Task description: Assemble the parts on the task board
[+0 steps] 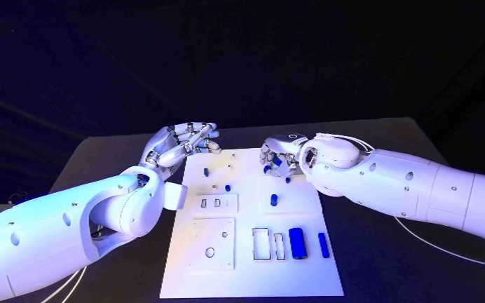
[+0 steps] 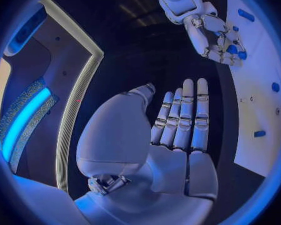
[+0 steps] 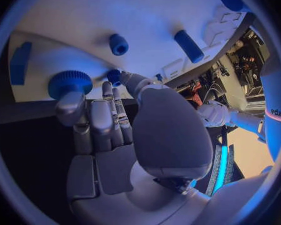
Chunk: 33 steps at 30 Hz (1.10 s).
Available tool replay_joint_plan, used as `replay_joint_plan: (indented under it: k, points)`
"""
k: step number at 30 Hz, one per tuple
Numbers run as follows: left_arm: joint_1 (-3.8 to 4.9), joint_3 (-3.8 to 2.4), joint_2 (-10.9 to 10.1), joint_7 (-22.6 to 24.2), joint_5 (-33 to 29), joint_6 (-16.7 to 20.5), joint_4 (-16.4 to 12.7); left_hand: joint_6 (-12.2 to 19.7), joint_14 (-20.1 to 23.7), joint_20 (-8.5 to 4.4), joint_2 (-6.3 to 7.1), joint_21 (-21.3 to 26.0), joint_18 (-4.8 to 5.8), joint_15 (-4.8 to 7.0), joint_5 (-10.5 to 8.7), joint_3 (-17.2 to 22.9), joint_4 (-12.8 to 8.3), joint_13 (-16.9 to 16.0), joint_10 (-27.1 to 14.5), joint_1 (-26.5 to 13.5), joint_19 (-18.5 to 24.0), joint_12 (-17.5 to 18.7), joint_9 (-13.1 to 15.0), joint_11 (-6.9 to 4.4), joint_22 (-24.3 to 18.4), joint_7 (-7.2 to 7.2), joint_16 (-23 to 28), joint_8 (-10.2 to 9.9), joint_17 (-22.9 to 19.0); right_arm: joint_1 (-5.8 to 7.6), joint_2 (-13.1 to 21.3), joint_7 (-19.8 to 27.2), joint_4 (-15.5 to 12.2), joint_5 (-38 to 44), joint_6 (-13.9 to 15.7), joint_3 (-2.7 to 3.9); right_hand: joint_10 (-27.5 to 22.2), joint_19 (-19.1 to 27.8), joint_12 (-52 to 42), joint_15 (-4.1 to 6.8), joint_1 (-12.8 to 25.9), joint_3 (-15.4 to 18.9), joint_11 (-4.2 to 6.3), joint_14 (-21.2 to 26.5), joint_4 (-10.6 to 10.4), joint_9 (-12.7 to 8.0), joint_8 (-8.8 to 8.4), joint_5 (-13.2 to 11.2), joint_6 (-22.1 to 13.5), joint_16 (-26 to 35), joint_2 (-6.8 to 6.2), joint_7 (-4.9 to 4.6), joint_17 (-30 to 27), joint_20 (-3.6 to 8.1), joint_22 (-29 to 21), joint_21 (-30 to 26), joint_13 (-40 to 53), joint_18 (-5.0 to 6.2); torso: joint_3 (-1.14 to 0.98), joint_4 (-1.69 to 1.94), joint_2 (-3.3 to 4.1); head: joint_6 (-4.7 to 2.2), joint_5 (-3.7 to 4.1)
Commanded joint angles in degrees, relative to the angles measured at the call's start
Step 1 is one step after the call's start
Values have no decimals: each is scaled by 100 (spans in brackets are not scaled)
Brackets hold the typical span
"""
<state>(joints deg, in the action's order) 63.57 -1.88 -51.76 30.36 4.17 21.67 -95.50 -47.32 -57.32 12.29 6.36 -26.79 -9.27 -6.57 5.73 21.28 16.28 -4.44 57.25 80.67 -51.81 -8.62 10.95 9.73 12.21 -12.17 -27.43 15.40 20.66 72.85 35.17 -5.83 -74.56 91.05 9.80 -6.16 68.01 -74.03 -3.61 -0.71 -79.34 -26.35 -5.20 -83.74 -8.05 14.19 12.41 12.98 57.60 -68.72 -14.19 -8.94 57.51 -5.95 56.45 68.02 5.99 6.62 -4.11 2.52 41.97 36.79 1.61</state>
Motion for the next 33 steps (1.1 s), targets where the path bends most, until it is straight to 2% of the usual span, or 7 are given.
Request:
replay_joint_plan:
  k: [1, 10, 16, 21, 25, 29, 33]
  points:
    - [13, -7, -3, 36, -23, -117, -20, -47, 53, 14, 57, -22, -106, 3, -32, 42, 6, 9, 43, 3, 11, 31, 10, 7, 9, -98, -35, 38, 7, 0, -11, -41, 6, 87, -119, -1, 44, -50, -35, 23, -5, -54, 5, -141, 0, 19, 49, 17, 49, -51, 59, 6, 40, -7, 57, 41, 11, -50, -19, 1, 24, -3, 6]
    - [14, -7, -3, 21, -23, -134, -1, -46, 60, 14, 57, -23, -106, 1, -32, 45, 6, 9, 42, 1, 15, 34, 10, 8, 9, -98, -35, 38, 9, -1, -11, -66, 36, 89, -118, -2, 205, -109, -43, 64, -94, -238, 54, -145, 38, 114, 133, -15, 143, -258, 109, 48, 213, 14, 310, 219, 69, -81, -24, 7, 37, 0, 17]
    - [14, -7, -3, 17, -23, -139, 6, -46, 60, 14, 57, -23, -106, 1, -32, 45, 6, 9, 42, 1, 15, 34, 10, 8, 9, -98, -35, 38, 9, -3, -14, -52, 18, 92, 92, -3, 413, -136, -85, 126, -210, -496, 133, -133, 173, 271, 300, -465, 281, -390, 303, 120, 286, 55, 524, 363, 166, -104, -32, 12, 48, -3, 19]
    - [14, -7, -2, 16, -23, -144, 11, -45, 68, 15, 57, -24, -105, 0, -34, 49, 6, 10, 42, 0, 19, 37, 11, 8, 10, -99, -35, 38, 13, -4, -7, -77, -24, 93, 539, -2, 528, -172, -121, 168, -287, -617, 176, -132, 319, 387, 427, -533, 347, -456, 412, 148, 323, 82, 672, 462, 235, -122, -34, 16, 59, -11, 12]
    - [14, -7, -1, 20, -23, -150, 33, -45, 68, 15, 57, -24, -105, 0, -34, 49, 6, 10, 42, 0, 19, 37, 11, 8, 10, -99, -35, 38, 13, -6, -16, -100, -67, 87, 1059, -1, 584, -183, -139, 187, -301, -662, 195, -130, 402, 459, 496, -570, 369, -481, 442, 157, 329, 96, 737, 505, 277, -130, -34, 14, 61, -20, 1]
    - [14, -7, -12, 32, -24, -150, 63, -45, 76, 15, 55, -26, -105, -1, -35, 56, 4, 10, 42, 2, 24, 40, 11, 9, 11, -99, -36, 38, 17, -6, -123, -117, -16, 27, 1613, 1, 609, -189, -146, 196, -321, -705, 203, -129, 472, 506, 532, -569, 364, -501, 451, 155, 340, 106, 778, 532, 305, -134, -36, 3, 64, -43, -66]
    - [15, -8, -20, 37, -41, -149, 84, -45, 76, 15, 55, -26, -105, -1, -35, 56, 4, 10, 42, 2, 24, 40, 11, 9, 11, -99, -36, 38, 17, -6, -282, -150, 103, -8, 1830, 3, 608, -192, -143, 196, -319, -718, 200, -128, 492, 520, 538, -570, 354, -505, 446, 149, 339, 108, 796, 544, 312, -136, -45, 0, 70, -47, -65]
